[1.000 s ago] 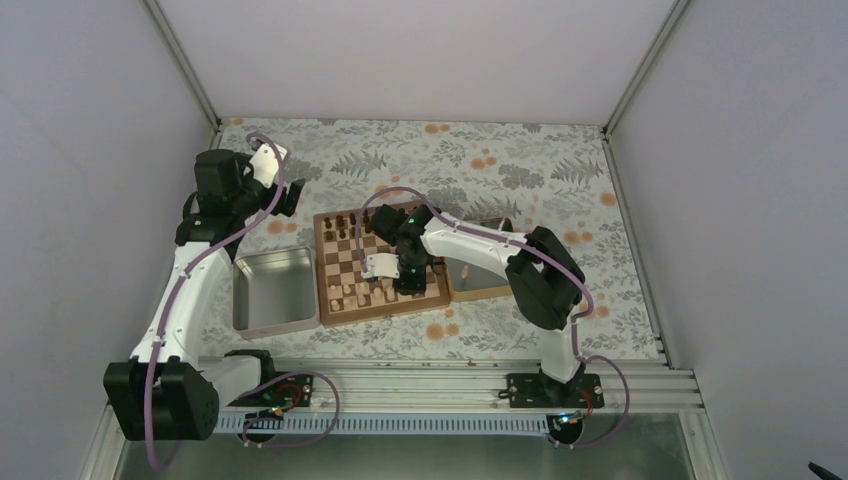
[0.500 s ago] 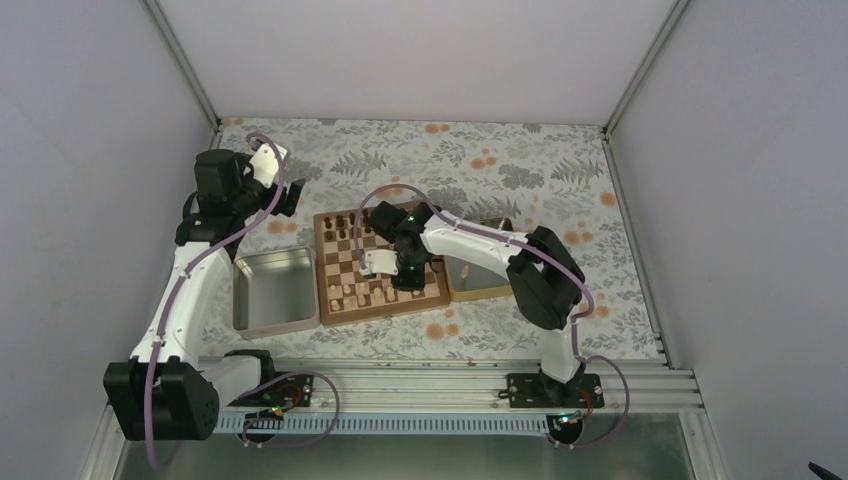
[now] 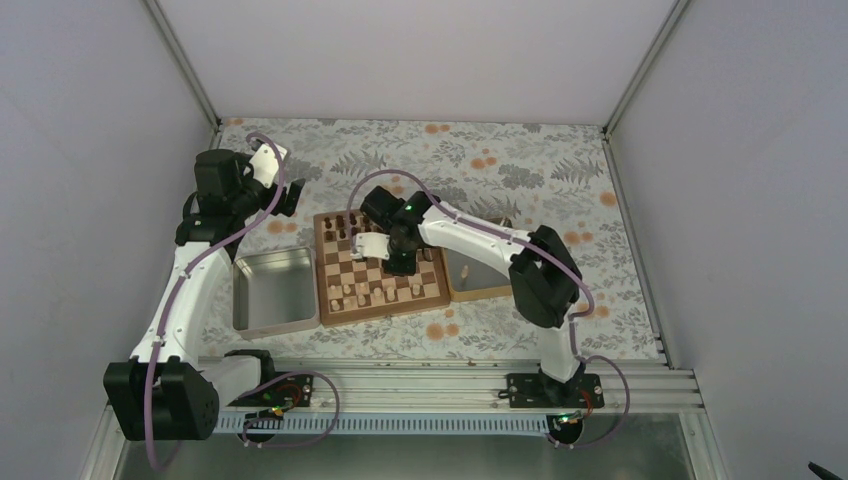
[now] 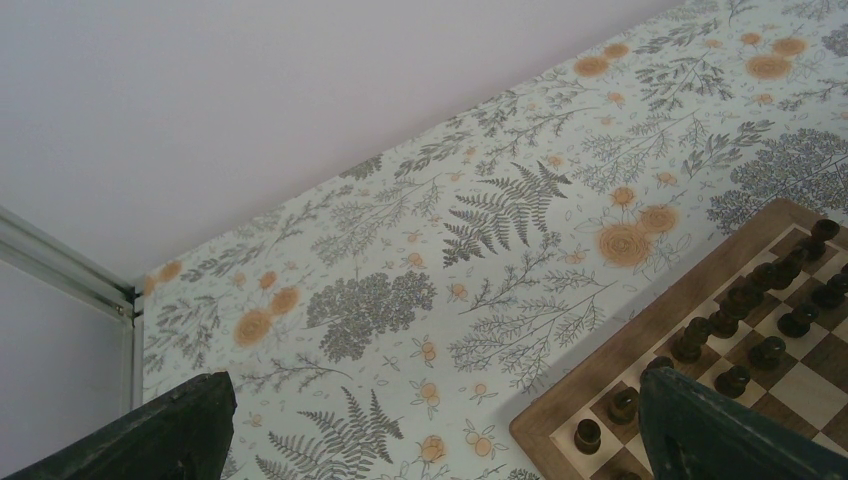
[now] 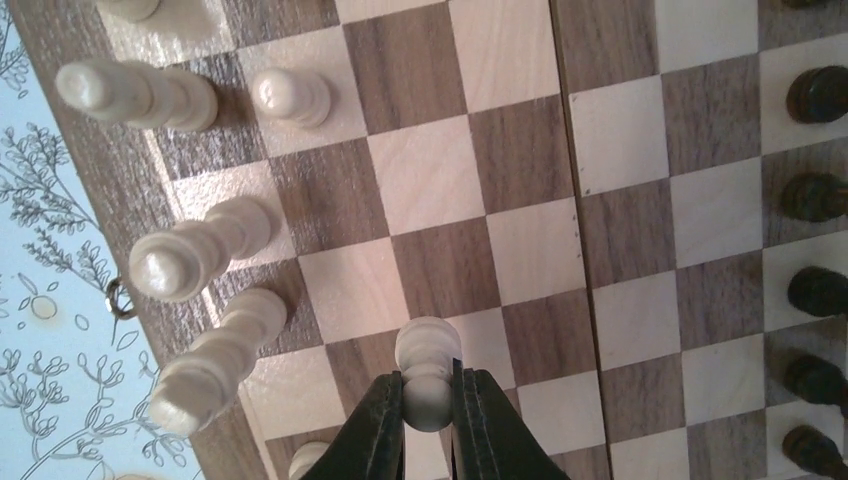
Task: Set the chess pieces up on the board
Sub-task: Place the chess piece on the chessboard.
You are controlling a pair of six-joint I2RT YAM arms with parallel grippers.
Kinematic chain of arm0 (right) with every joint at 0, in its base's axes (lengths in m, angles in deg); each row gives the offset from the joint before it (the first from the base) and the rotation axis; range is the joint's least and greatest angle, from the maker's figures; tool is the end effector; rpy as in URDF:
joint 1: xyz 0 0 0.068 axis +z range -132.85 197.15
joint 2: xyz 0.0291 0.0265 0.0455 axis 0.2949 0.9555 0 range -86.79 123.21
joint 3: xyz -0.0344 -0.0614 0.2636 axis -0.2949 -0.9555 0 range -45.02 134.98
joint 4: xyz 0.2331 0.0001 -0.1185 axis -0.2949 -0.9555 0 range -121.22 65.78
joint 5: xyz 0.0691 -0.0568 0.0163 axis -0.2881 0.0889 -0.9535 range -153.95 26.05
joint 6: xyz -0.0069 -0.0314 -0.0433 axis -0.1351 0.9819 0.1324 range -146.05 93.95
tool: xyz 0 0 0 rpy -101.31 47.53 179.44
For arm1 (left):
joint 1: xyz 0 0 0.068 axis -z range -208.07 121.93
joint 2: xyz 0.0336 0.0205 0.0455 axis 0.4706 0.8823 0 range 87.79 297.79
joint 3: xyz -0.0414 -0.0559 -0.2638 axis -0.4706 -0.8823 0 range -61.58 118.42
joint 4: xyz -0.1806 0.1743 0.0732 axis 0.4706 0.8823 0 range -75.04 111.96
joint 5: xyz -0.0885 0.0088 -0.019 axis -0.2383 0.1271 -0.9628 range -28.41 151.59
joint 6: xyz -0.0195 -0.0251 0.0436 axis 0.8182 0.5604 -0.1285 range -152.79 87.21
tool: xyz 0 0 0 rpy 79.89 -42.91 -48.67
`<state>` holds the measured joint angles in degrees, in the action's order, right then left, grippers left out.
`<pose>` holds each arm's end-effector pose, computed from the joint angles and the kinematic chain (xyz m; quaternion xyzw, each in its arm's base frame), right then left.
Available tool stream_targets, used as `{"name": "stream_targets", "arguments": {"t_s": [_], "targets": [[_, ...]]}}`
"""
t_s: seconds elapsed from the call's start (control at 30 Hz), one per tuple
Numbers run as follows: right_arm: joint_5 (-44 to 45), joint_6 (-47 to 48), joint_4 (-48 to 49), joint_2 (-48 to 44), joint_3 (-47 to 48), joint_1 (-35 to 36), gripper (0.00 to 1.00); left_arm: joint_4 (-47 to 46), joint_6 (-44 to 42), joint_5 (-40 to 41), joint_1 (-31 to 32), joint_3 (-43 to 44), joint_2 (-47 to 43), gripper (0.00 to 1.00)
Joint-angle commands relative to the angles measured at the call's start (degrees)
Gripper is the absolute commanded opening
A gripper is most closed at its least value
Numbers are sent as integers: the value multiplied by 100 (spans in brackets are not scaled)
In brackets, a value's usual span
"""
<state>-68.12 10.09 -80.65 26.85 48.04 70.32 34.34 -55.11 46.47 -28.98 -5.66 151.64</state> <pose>0.2383 0.3225 0.2186 -0.7008 0.7034 0.0524 0.1064 0.2511 -0.0053 0.3263 0.2245 0.8192 -0.0062 0.5277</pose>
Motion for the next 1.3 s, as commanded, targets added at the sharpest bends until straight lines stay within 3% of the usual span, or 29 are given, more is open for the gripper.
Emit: {"name": "stream_targets", "arguments": {"t_s": [0.0, 0.4, 1.27], "targets": [[31, -6, -23, 256, 299, -5, 5, -31, -52, -45, -24, -37, -40, 100], [-175, 144, -498, 704, 1081, 187, 5, -45, -61, -52, -26, -53, -22, 100], [-267, 236, -930, 1188, 1530, 555, 5, -43, -70, -67, -25, -73, -83, 100]]}}
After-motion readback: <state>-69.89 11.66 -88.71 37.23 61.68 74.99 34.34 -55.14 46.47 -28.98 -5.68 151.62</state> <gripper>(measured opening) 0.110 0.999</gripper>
